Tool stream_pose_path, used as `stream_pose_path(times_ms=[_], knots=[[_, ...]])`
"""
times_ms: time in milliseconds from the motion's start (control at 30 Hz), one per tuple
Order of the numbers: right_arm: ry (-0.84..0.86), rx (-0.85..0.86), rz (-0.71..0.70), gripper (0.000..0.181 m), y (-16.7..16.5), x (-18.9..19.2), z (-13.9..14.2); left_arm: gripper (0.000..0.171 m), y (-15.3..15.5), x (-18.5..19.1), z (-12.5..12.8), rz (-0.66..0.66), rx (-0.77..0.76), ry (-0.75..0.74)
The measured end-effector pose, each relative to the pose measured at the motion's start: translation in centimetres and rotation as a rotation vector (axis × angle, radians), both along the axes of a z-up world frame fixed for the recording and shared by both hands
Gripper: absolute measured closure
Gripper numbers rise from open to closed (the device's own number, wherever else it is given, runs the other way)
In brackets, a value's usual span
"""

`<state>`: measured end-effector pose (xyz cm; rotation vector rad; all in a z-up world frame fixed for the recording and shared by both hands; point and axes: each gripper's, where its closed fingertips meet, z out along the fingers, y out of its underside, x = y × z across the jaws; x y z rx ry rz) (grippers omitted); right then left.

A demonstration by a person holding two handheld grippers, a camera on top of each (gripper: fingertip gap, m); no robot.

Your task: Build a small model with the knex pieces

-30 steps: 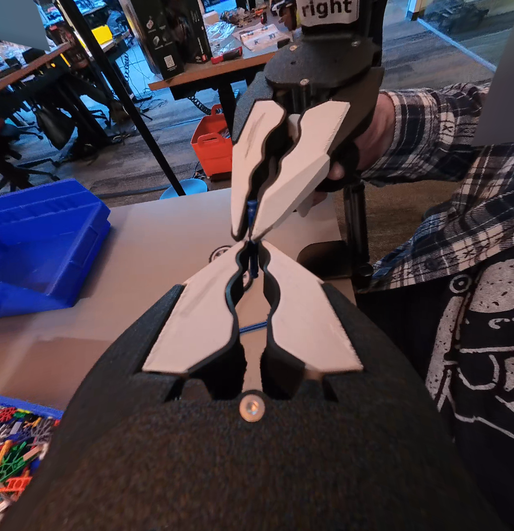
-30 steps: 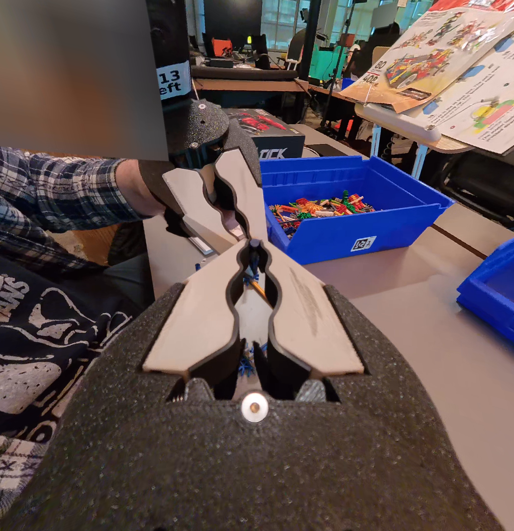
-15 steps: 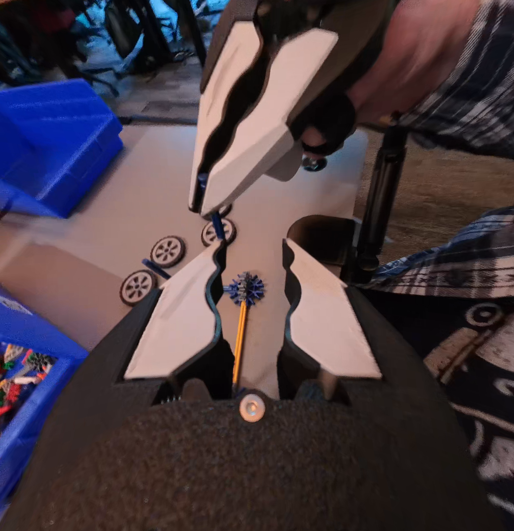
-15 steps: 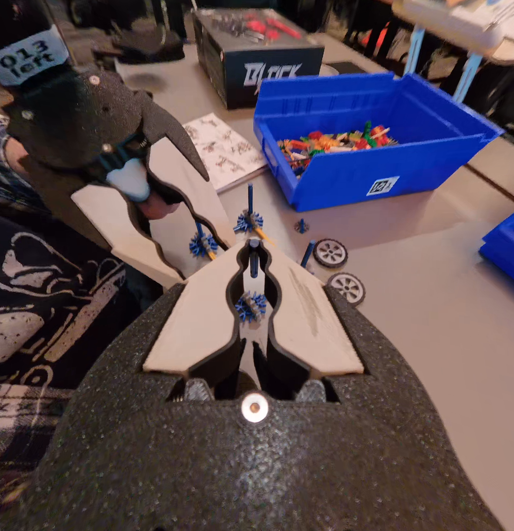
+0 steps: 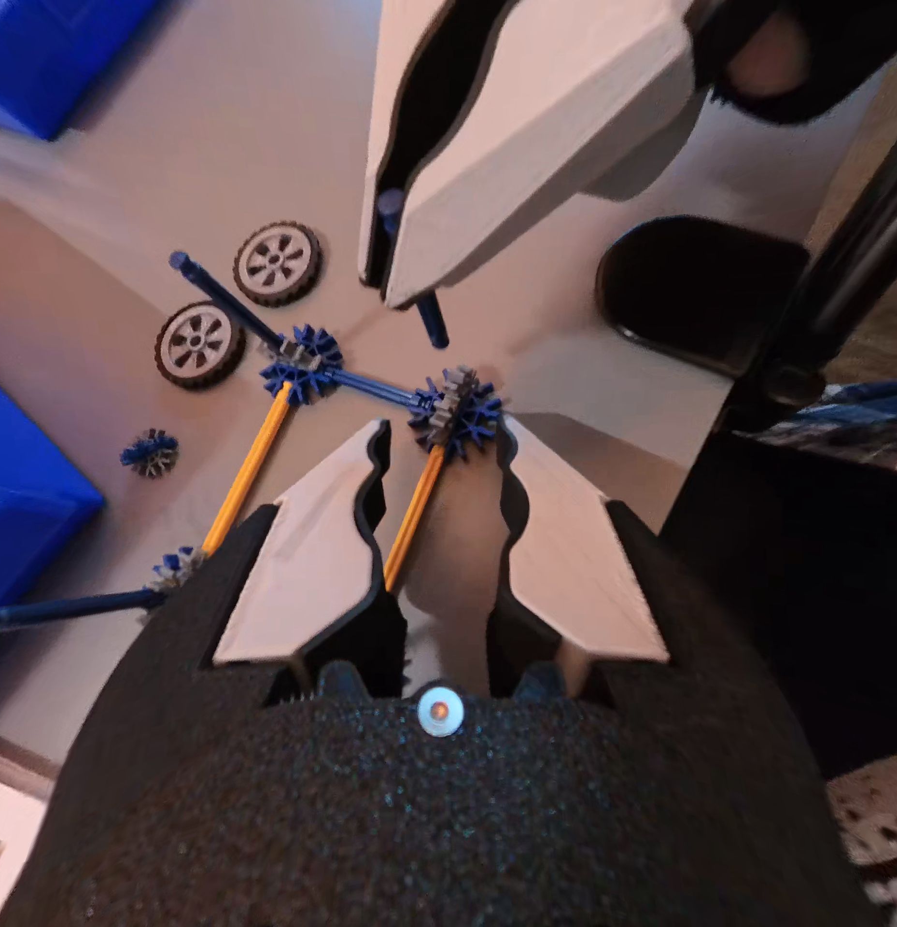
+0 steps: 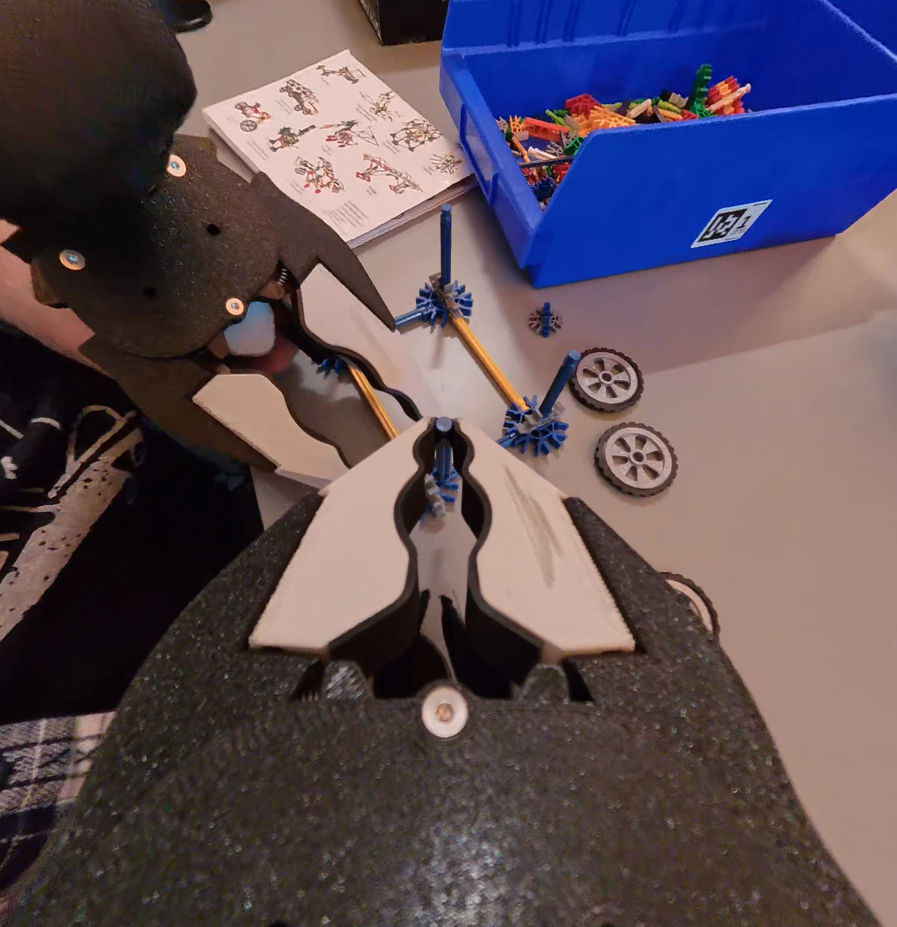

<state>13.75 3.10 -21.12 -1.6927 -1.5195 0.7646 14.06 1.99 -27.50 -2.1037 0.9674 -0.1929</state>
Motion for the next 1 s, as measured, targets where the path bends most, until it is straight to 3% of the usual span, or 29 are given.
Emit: stream_pose_path(times_ms=[167,233,367,700,1000], knots=[[0.015,-0.003,-0.002,0.177,0.3,-0.3,0.1,0.125,0.3,-2.8,0.2,0.032,-0.009,0.025],[0.024,-0.012,0.007,0.177,0.2,-0.8,0.3,0.126,-0.5,-2.3,0.7,-0.032,0.003,-0.016],[0.011,-0.02,0.025,0.177,0.0,-2.2,0.0,0.129,-0.5,-2.2,1.1,-0.031,0.013,-0.091],[0.015,-0.097,0.014,0.177,0.1,-4.1,-1.3,0.139,0.7,-2.2,0.6,-0.019,0.02,-0.08],[0.012,-0.064,0.001,0.177,0.7,-4.2,-1.7,0.15,0.9,-2.1,0.7,-0.029,-0.004,-0.109]])
